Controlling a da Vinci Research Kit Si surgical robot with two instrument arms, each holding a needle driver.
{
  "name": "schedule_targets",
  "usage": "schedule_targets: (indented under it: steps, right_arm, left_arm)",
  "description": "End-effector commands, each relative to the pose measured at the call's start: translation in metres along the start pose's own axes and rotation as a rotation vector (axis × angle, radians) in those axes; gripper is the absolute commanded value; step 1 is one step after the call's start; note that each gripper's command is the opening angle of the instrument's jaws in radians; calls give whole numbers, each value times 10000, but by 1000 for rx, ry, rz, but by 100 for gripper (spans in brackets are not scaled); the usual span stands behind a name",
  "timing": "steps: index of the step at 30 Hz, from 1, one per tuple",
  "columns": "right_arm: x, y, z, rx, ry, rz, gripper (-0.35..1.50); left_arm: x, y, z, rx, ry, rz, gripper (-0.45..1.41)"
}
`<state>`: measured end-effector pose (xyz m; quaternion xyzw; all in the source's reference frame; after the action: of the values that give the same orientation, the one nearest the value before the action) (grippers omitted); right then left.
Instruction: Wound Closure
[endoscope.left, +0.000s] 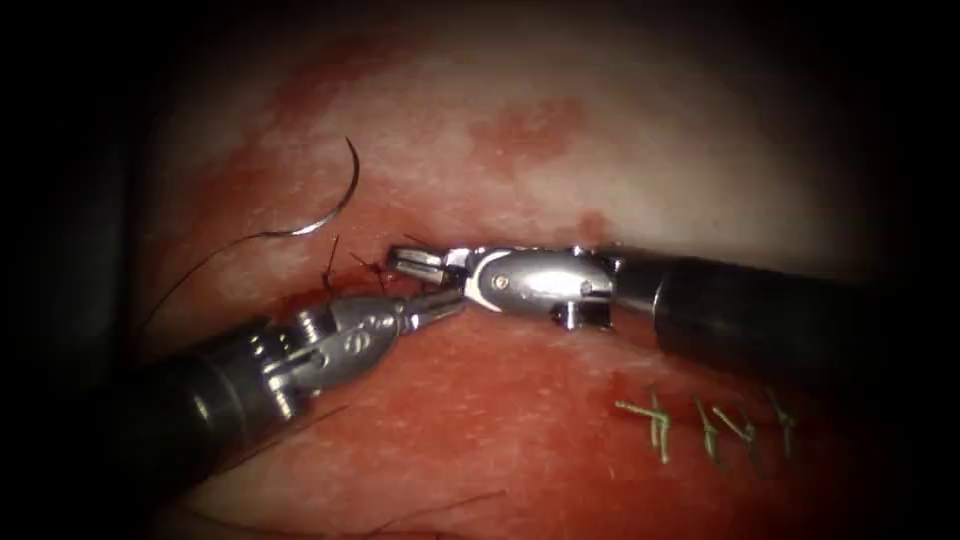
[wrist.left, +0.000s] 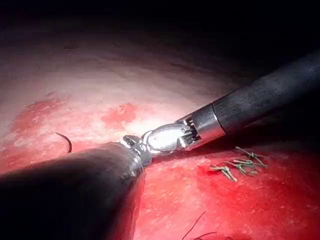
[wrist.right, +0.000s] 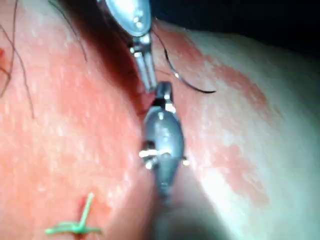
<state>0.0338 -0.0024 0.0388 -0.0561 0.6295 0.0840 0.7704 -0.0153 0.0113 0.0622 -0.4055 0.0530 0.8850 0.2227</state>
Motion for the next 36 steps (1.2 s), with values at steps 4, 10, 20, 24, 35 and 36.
schedule_targets:
  steps: [4,10,20,24,35,36]
  right_arm:
    - [15,-4,-1,-5,6,-3,103]
    - [36,-1,-7,-37,45,1,148]
    - [35,24,-50,-67,42,-9,147]
    - [31,26,-53,-74,36,-3,147]
    - [28,25,-49,-77,36,24,145]
    - [28,25,-49,-76,36,24,145]
  left_arm:
    - [2,3,-3,-3,3,3,-45]
    - [-1,20,-18,-20,21,15,-45]
    - [-27,51,-36,-138,133,-83,-45]
    - [-55,59,-33,-184,162,-133,-45]
    - [-117,75,-51,-204,62,-270,34]
    - [-122,76,-57,-210,41,-282,44]
